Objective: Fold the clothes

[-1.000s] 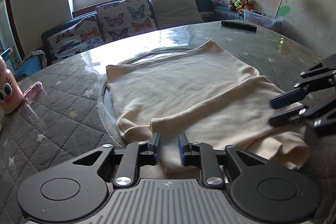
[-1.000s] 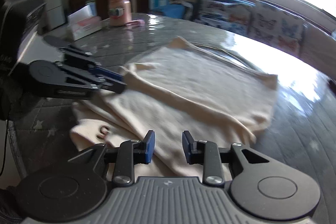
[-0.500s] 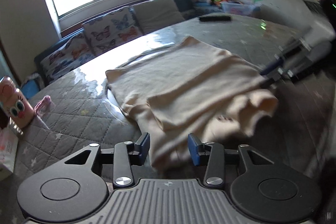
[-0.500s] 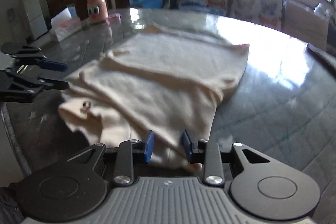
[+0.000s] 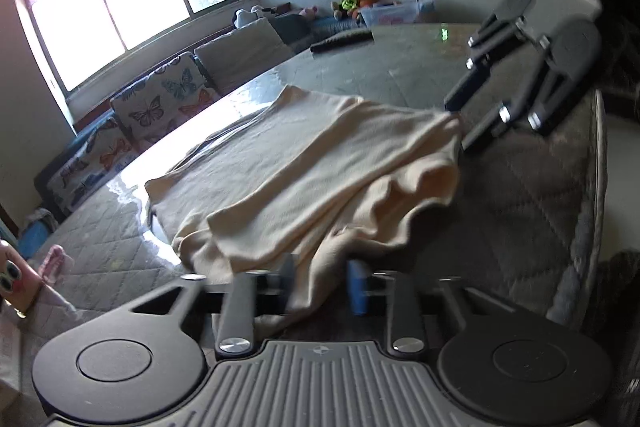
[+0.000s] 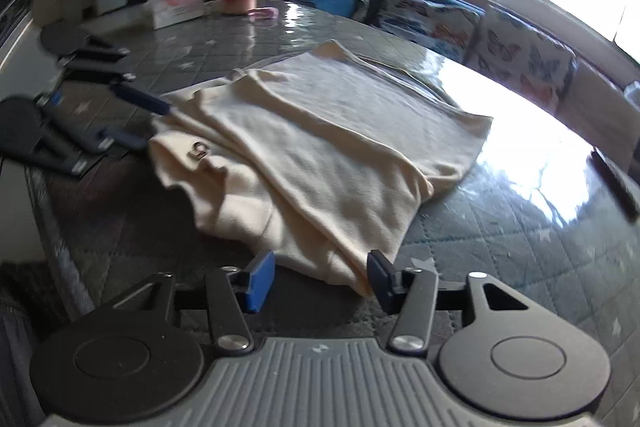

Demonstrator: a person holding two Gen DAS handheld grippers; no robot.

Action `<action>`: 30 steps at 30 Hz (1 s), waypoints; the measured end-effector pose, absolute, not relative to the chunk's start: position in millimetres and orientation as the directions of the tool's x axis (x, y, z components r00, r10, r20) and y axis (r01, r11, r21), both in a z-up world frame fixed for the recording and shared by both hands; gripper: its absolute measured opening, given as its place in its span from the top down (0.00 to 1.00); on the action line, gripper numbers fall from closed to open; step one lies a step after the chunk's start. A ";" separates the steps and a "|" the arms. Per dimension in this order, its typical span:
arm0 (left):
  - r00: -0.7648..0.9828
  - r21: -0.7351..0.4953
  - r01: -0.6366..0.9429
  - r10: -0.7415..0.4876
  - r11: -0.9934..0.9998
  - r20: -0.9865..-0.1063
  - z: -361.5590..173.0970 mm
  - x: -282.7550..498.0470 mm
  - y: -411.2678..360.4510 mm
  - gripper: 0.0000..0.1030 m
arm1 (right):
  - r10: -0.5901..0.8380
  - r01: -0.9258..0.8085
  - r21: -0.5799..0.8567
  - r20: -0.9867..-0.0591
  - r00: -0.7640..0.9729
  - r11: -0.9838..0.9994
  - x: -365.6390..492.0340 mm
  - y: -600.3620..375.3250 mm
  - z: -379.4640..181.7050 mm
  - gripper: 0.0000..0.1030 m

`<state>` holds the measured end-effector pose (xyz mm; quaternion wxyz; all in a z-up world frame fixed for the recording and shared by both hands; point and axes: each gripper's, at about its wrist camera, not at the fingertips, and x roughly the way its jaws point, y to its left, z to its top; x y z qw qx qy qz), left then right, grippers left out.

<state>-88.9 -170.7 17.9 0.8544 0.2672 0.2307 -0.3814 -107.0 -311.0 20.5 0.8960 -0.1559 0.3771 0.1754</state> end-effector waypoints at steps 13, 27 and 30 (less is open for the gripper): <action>0.620 0.096 0.698 -0.532 0.710 -0.577 43.1 -27.7 -170.1 0.98 | 0.243 -0.492 -0.201 -0.676 0.696 0.847 -87.7 -289.7 11.0 0.48; 0.546 0.214 0.814 -0.584 0.540 -0.601 36.3 -87.4 -144.3 0.45 | 0.307 -0.435 -0.020 -0.679 0.667 0.900 -71.8 -307.0 17.3 0.75; 0.539 0.249 0.826 -0.578 0.506 -0.613 25.2 -95.2 -156.0 0.45 | 0.310 -0.427 -0.007 -0.676 0.669 0.904 -69.7 -306.9 17.9 0.76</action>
